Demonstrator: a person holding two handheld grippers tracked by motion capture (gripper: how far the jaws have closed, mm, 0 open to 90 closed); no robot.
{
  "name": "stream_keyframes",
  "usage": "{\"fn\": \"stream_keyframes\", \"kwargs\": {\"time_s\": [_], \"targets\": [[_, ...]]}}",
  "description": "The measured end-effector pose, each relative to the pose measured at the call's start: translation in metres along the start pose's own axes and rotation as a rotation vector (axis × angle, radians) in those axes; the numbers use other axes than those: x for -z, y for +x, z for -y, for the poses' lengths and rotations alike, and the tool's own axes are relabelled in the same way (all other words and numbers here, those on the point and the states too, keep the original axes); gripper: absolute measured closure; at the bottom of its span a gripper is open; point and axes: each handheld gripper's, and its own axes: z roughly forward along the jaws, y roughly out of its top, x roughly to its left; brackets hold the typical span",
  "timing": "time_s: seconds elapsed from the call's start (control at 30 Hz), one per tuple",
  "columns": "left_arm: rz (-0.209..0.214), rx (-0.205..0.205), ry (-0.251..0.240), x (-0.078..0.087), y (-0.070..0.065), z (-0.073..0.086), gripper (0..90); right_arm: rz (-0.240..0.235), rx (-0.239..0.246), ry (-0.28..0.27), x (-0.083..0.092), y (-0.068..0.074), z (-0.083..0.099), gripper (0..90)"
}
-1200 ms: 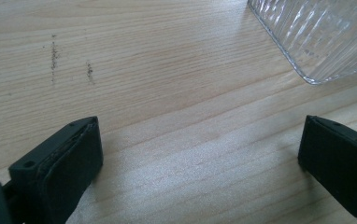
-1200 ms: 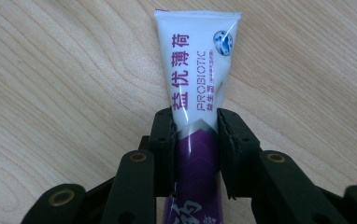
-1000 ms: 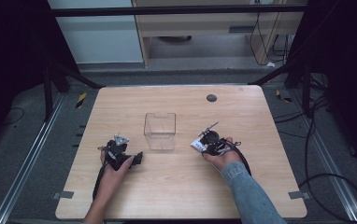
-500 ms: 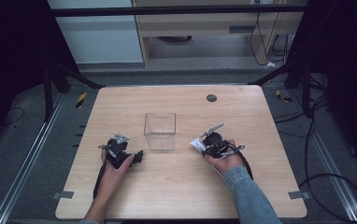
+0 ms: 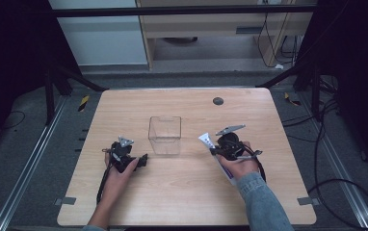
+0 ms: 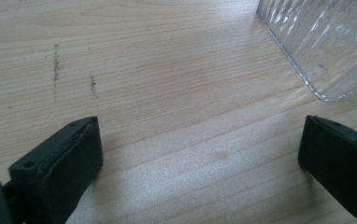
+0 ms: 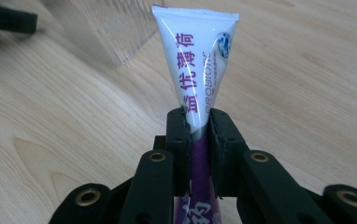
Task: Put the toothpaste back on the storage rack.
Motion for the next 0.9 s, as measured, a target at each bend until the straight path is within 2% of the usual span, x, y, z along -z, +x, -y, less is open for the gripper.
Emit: {"fn": "stream_keyframes", "kwargs": {"time_s": [0.1,0.27,0.5,0.53,0.73,0.8,0.9], "targets": [[0.001,-0.001,0.001,0.001,0.000,0.001,0.0,0.005,0.005,-0.033,0.008,-0.002,-0.004,79.6],[0.003,-0.004,0.001,0.001,0.000,0.001,0.0,0.000,-0.022,-0.063,0.017,-0.002,-0.008,79.7],[0.004,-0.004,0.001,0.001,0.000,0.001,0.0,0.011,-0.014,-0.101,0.025,0.000,-0.018,79.7],[0.003,-0.003,-0.001,0.000,0.000,0.000,0.0,0.009,-0.016,-0.121,0.028,0.000,-0.021,79.7],[0.003,-0.002,0.000,0.000,0.000,0.000,0.0,0.010,-0.005,-0.151,0.030,0.001,-0.026,79.7],[0.003,-0.002,0.000,0.000,0.000,0.000,0.0,0.030,0.009,-0.189,0.032,0.000,-0.031,79.7],[0.003,-0.002,-0.001,0.000,0.000,0.000,0.0,0.020,-0.012,-0.203,0.033,-0.002,-0.034,79.7]]}}
